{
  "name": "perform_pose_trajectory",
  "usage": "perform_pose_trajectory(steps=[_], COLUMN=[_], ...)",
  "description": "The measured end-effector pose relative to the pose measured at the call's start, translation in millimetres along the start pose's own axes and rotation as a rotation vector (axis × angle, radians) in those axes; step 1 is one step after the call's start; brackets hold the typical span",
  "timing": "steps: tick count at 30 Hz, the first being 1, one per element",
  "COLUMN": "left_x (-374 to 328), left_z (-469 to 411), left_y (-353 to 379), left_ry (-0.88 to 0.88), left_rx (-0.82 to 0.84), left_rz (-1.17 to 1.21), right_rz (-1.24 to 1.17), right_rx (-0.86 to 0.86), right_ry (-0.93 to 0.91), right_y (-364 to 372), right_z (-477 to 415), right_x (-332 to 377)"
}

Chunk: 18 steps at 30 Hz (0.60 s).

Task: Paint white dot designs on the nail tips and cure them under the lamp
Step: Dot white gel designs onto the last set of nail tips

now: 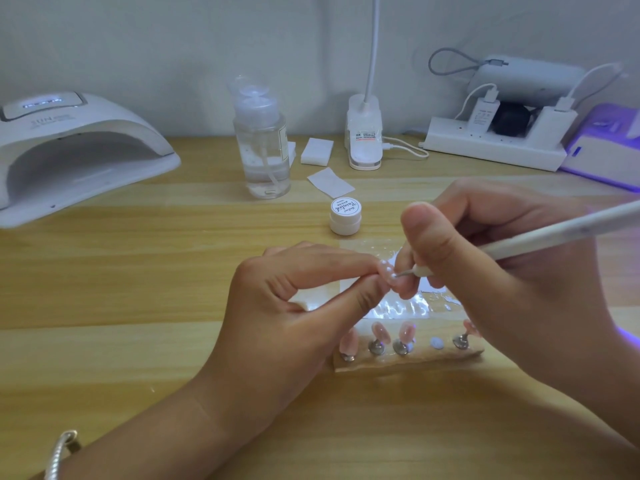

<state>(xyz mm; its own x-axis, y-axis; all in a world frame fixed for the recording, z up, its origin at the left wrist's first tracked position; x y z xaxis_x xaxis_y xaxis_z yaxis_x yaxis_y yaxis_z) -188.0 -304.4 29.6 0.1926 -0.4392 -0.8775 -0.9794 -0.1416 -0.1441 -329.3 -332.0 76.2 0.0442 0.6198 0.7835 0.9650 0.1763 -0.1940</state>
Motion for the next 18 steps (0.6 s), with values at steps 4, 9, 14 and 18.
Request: perform_pose_trajectory(steps=[4,9,14,18], left_x=[0,1,0,-3], left_z=[1,2,3,0], left_y=[-1,-3,-5,-4], left_ry=[-0.01,-0.061,-0.072,-0.041], left_rx=[0.001,-0.034,-0.065,-0.055], left_rz=[0.016,0.065,0.04,0.087], right_rz=[0.005,-0.096,-0.164,-0.067], right_rx=[0.006,-0.034,-0.119,-0.177], right_ry=[0.002,0.0,-0.025,-0.042], right_y=[0,-5,-18,-29], right_z=[0,-4,-16,-21], right_x=[0,2,10,14])
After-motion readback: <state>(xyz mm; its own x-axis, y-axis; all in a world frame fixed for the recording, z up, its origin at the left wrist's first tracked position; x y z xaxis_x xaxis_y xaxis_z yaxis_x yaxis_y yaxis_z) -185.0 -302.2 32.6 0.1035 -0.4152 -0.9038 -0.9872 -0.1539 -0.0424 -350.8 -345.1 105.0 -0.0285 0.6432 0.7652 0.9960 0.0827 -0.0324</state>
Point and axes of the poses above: each hand's wrist, its own z-axis away from the middle knuckle, its own y-axis out of the palm, x = y × z, the point moved 8 cm from there along -z, towards the middle knuckle, and after that the axes turned 3 degrees about -x, right-handed, at the moved point
